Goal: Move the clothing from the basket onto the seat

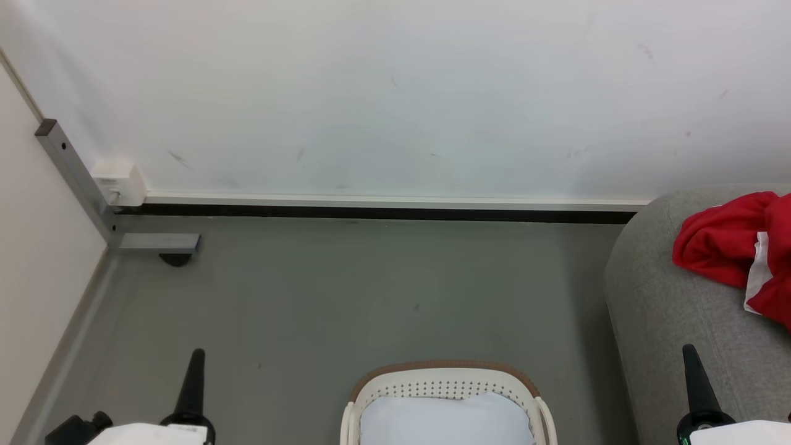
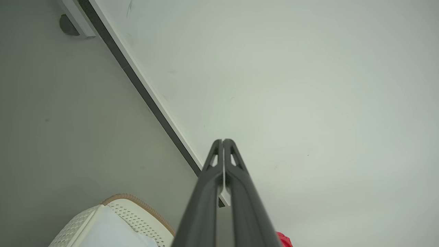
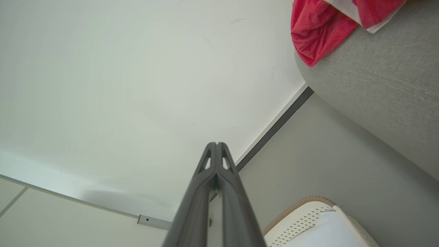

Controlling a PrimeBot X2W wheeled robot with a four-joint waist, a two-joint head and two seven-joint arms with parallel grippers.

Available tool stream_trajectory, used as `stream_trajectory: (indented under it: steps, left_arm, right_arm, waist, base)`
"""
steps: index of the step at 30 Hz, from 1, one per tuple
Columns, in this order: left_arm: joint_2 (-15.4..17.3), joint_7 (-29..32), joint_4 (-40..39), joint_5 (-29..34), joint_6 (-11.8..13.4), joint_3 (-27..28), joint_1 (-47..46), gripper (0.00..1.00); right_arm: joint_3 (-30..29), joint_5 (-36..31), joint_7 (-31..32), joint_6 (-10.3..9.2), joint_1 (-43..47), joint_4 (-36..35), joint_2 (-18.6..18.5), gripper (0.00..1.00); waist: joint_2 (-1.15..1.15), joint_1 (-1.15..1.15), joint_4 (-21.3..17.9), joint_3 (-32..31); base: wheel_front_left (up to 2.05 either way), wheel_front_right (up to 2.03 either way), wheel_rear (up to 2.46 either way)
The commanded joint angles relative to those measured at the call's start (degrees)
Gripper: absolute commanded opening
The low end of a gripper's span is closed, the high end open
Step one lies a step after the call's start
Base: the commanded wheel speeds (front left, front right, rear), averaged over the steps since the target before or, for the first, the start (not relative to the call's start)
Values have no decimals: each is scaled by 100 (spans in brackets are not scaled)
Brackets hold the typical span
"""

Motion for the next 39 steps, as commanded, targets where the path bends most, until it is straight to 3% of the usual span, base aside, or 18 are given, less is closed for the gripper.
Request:
stream_trajectory:
  steps: [1, 39]
  left_arm:
    - [24, 42, -56, -168, -20, 26, -102, 0]
    - [17, 520, -91, -1990, -31, 151, -198, 0]
  right_arm:
    - [-44, 163, 47, -6, -151, -75, -56, 0]
    - [-347, 1839, 553, -10, -241, -80, -35, 0]
  waist:
    - [0, 0, 1, 2]
    - [0, 0, 20, 43]
  base:
    - [0, 0, 0]
    - [0, 0, 0]
